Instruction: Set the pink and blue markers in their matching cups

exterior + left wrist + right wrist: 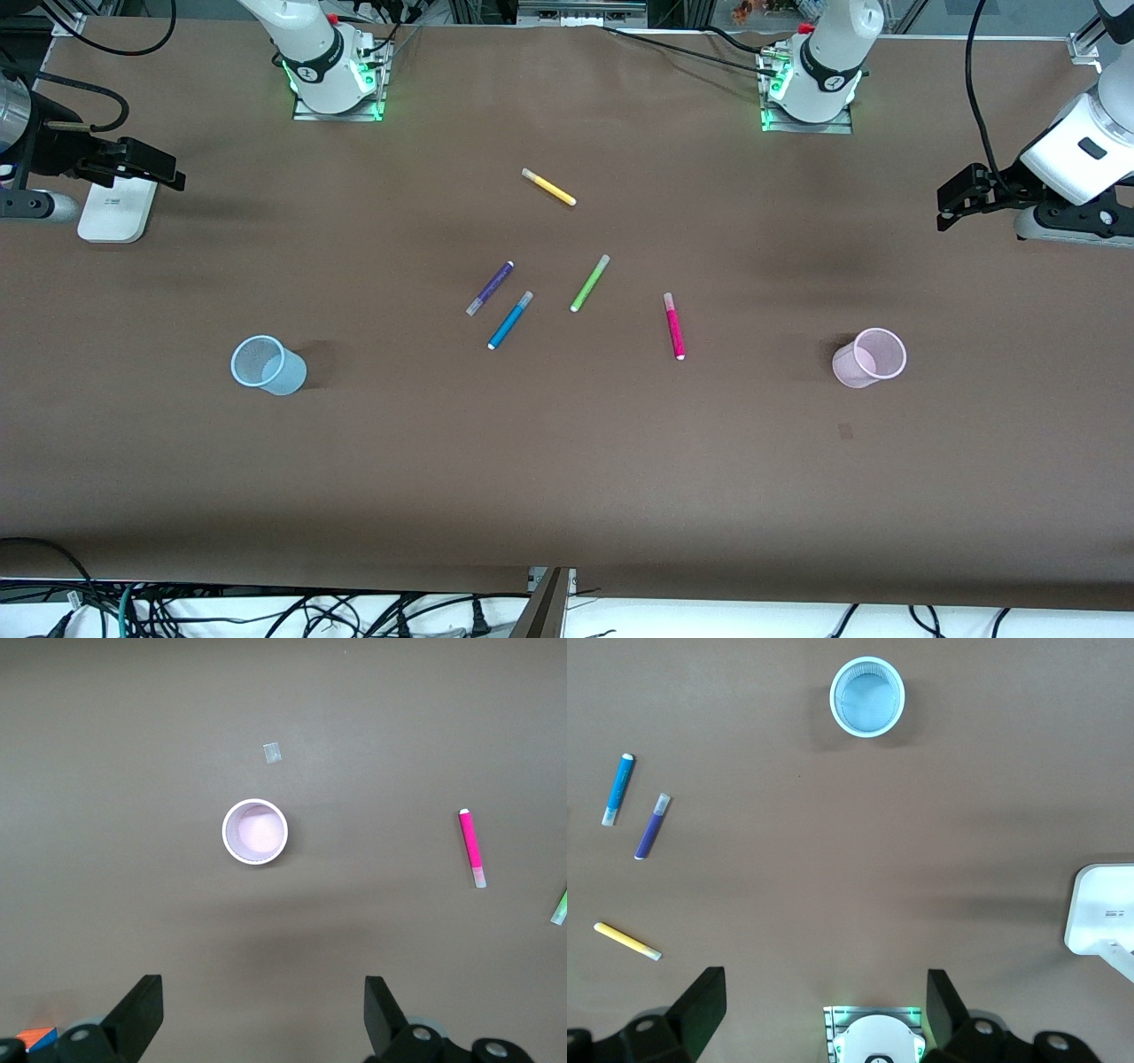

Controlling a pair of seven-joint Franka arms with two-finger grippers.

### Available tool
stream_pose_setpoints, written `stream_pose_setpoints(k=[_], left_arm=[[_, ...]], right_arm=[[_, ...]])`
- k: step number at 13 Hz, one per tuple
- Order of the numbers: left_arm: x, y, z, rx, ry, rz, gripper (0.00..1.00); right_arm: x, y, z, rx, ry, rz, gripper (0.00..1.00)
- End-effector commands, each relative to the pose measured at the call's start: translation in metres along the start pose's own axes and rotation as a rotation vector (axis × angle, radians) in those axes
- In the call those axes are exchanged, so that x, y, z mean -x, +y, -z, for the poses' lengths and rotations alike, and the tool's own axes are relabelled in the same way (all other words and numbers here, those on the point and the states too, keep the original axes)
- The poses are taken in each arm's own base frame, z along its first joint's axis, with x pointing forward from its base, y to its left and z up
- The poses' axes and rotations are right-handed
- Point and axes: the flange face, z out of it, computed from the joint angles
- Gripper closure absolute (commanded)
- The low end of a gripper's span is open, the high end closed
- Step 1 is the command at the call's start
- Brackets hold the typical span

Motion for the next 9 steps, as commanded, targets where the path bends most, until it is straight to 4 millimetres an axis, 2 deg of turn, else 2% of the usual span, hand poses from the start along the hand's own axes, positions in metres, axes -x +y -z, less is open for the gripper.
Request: stream_pose_setpoints(k=[1, 9], left_arm=[[-0.0006, 0.0006, 0.0028, 0.013, -0.003, 0.003, 0.0], [-0.0009, 0.0006, 0.0026, 0.013, -0.004, 0.003, 0.0]], right_arm=[[-0.0006, -0.0006, 0.0052, 0.021, -0.002, 0.01, 0.0], [-0.0052, -0.0028, -0.0021, 0.055, -0.021, 0.012, 0.0]])
